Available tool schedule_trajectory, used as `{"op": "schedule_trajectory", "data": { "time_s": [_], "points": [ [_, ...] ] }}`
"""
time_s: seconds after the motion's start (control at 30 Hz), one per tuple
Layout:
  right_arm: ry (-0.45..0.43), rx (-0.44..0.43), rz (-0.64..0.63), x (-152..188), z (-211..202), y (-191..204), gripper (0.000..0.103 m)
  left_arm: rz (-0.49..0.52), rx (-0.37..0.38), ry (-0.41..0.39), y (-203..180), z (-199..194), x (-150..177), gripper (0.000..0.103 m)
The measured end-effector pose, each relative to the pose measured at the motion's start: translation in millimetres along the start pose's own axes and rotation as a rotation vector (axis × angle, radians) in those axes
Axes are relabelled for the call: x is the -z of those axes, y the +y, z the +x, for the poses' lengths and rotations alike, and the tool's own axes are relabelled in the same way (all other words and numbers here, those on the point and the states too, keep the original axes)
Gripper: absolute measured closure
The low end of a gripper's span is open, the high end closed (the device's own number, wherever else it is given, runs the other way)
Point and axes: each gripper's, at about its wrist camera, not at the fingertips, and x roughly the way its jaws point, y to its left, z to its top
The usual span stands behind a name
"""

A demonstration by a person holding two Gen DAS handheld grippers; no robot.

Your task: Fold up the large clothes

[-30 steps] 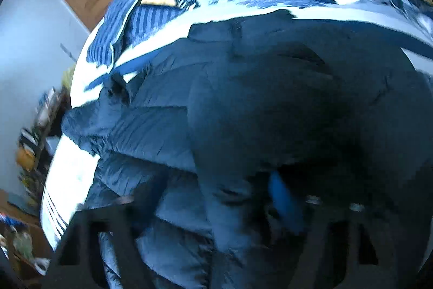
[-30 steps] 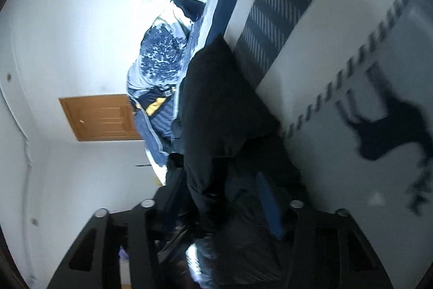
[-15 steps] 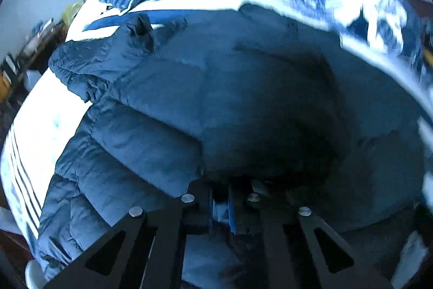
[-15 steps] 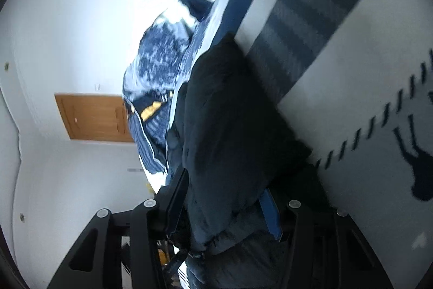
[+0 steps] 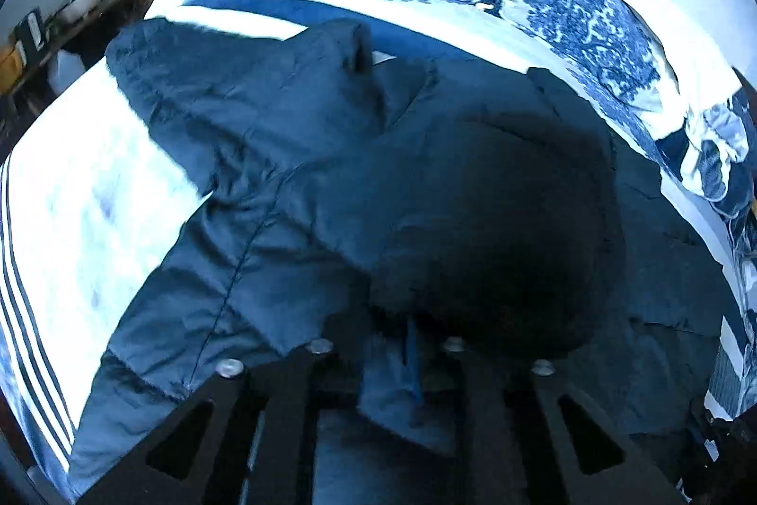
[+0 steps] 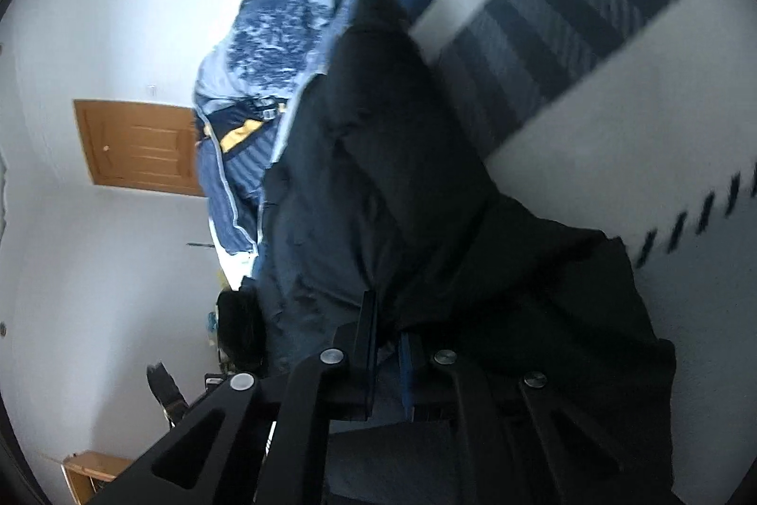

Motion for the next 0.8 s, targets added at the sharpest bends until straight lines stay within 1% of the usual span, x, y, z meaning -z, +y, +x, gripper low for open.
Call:
{"op": "schedule_trajectory", "data": {
  "time_s": [0.03,0.07,0.1,0.17,0.23,0.3,0.4,0.43,0.47,0.57,0.6,0.63,0.67,0.7,0.73,0.77,0.8],
  "points": [
    [-0.004,-0.005,0.013,-0.9,-0.9,-3.0,0.094,-0.008,-0.006,-0.012,4.1,-0.2,0.9,0.073],
    [-0.010,-0.005,0.019,-4.0,-0.5,-4.0,0.094,-0.018,-0.007,-0.022,8.2,-0.3,0.2,0.067],
    [-0.017,0.006,0.018,-6.1,-0.2,-4.0,0.094,-0.035,-0.008,-0.028,15.5,0.6,-1.8,0.064],
    [-0.018,0.025,0.011,-7.2,-1.5,-5.3,0.094,-0.058,-0.020,-0.027,27.2,2.3,-6.1,0.062],
    [-0.023,0.043,0.012,-5.2,-3.9,-8.7,0.094,-0.090,-0.037,-0.024,39.0,-3.6,-1.7,0.059],
    [-0.018,0.043,0.016,-6.0,-1.5,-8.8,0.094,-0.116,-0.046,-0.045,46.3,-13.8,8.9,0.052],
    [-0.026,0.060,0.001,2.0,-13.8,-15.8,0.094,-0.064,-0.090,-0.057,43.4,-22.9,30.0,0.046],
    [-0.027,0.062,-0.004,3.0,-15.3,-15.8,0.094,-0.054,-0.091,-0.058,42.9,-24.1,35.2,0.044],
    [-0.032,0.063,-0.005,4.2,-16.0,-14.6,0.094,-0.048,-0.085,-0.056,41.2,-23.3,39.3,0.039],
    [-0.041,0.054,-0.002,4.3,-16.0,-13.8,0.094,-0.044,-0.069,-0.043,40.7,-12.7,33.0,0.039],
    [-0.044,0.052,-0.003,3.8,-16.5,-13.8,0.094,-0.050,-0.068,-0.055,39.9,-11.1,27.5,0.050],
    [-0.046,0.052,-0.008,3.5,-17.2,-14.1,0.094,-0.058,-0.078,-0.066,40.8,-9.8,21.5,0.064],
    [-0.046,0.053,-0.015,2.8,-17.8,-13.3,0.094,-0.066,-0.086,-0.062,41.1,-7.9,13.0,0.089],
    [-0.055,0.058,-0.021,2.6,-19.2,-12.4,0.094,-0.078,-0.064,-0.054,43.9,-5.1,0.9,0.094],
    [-0.059,0.057,-0.027,2.9,-20.8,-11.8,0.095,-0.082,-0.051,-0.069,43.8,-7.7,-5.9,0.096],
    [-0.060,0.053,-0.034,3.5,-21.5,-10.4,0.098,-0.070,-0.057,-0.115,40.7,-15.7,-14.0,0.097],
    [-0.067,0.050,-0.044,5.4,-23.8,-10.0,0.099,-0.053,-0.060,-0.144,37.8,-21.2,-18.0,0.097]
  ]
}}
